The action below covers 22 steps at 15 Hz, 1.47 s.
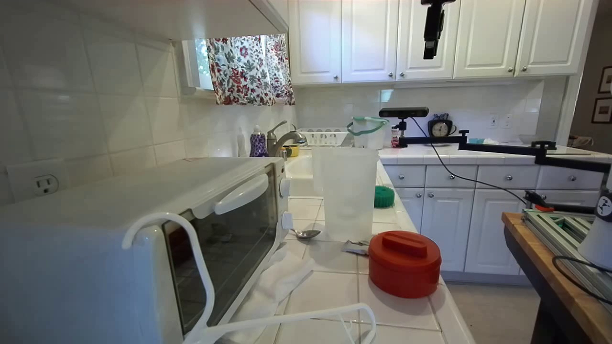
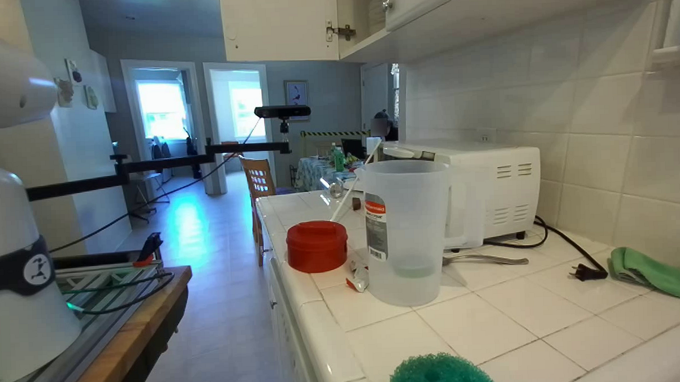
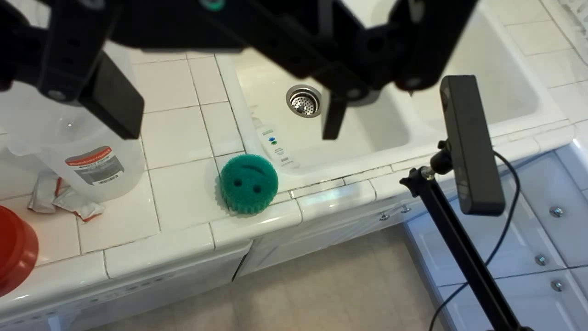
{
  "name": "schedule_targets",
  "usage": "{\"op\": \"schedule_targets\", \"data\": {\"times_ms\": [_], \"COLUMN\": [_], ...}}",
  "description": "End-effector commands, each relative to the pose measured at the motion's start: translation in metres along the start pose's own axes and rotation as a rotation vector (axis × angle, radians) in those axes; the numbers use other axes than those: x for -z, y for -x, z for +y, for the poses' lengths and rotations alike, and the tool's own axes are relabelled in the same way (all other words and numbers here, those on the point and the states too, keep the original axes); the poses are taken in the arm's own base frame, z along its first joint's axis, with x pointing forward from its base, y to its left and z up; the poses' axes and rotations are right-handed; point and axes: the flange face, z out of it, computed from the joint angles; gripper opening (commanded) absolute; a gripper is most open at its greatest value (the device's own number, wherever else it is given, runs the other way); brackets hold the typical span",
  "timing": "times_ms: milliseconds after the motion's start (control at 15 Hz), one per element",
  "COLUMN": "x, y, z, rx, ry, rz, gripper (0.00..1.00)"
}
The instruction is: Open the top right cabinet door
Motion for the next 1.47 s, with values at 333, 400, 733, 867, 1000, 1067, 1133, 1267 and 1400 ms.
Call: {"op": "schedule_targets", "data": {"times_ms": [333, 400, 733, 867, 1000, 1067, 1133, 1267, 1400], "x": [0.002, 0.005, 0.036, 0.049, 0.064, 0.071, 0.076, 0.085, 0.085], "y": [-0.003, -0.007, -0.019, -0.022, -0.024, -0.026, -0.028, -0.031, -0.026], "z": [-0.002, -0.008, -0.068, -0.094, -0.112, -0.119, -0.127, -0.139, -0.142], "rx": [0.020, 0.038, 0.179, 0.243, 0.292, 0.309, 0.331, 0.401, 0.368], "ry": [-0.016, -0.021, -0.072, -0.100, -0.135, -0.153, -0.173, -0.185, -0.162], "rz": [0.028, 0.051, 0.227, 0.294, 0.355, 0.383, 0.418, 0.483, 0.476], "gripper": [1.00, 1.00, 1.00, 1.00, 1.00, 1.00, 1.00, 1.00, 1.00]}}
